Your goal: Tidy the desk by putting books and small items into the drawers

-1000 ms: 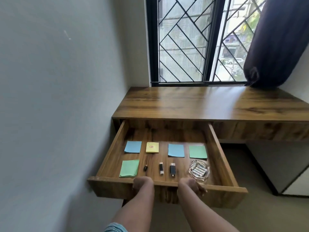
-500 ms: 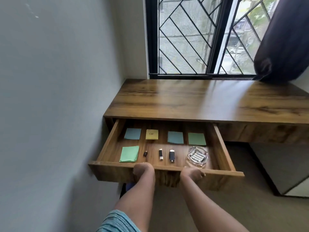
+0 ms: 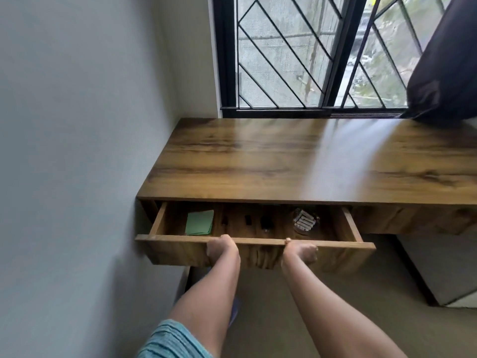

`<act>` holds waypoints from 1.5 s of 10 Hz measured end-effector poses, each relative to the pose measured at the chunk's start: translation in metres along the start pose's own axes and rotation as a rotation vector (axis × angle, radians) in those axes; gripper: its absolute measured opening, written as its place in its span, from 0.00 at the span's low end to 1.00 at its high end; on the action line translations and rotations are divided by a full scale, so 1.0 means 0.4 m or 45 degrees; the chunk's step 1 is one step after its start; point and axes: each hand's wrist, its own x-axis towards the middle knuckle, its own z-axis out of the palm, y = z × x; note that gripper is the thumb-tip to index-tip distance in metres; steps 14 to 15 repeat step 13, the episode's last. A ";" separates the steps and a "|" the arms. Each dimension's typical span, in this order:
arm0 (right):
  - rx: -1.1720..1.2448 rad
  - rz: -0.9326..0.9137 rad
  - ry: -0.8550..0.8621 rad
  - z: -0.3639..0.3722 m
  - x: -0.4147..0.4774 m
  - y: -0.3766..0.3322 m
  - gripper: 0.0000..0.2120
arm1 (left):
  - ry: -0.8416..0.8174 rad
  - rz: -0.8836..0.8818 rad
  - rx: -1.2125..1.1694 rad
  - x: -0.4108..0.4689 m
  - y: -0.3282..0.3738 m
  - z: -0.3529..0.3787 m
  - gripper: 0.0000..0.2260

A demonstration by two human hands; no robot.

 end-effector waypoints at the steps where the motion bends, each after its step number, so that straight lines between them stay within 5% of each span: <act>1: -0.002 0.006 -0.001 0.042 0.030 -0.032 0.27 | 0.005 -0.013 -0.040 0.025 0.040 0.039 0.11; 5: -0.133 -0.137 -0.232 0.163 0.134 -0.126 0.22 | 0.010 -0.018 -0.063 0.093 0.183 0.159 0.28; 6: -0.150 -0.088 -0.044 0.180 0.149 -0.169 0.22 | 0.022 -0.019 -0.054 0.115 0.202 0.186 0.28; 8: -0.170 -0.111 -0.078 0.215 0.163 -0.197 0.27 | 0.080 0.005 -0.033 0.115 0.218 0.199 0.24; 12: -0.560 -0.316 -0.198 0.138 0.168 -0.201 0.18 | 0.023 0.024 0.183 0.153 0.186 0.219 0.28; 15: -0.553 -0.478 -0.201 0.075 0.159 -0.207 0.12 | 0.069 -0.028 0.256 0.164 0.188 0.257 0.22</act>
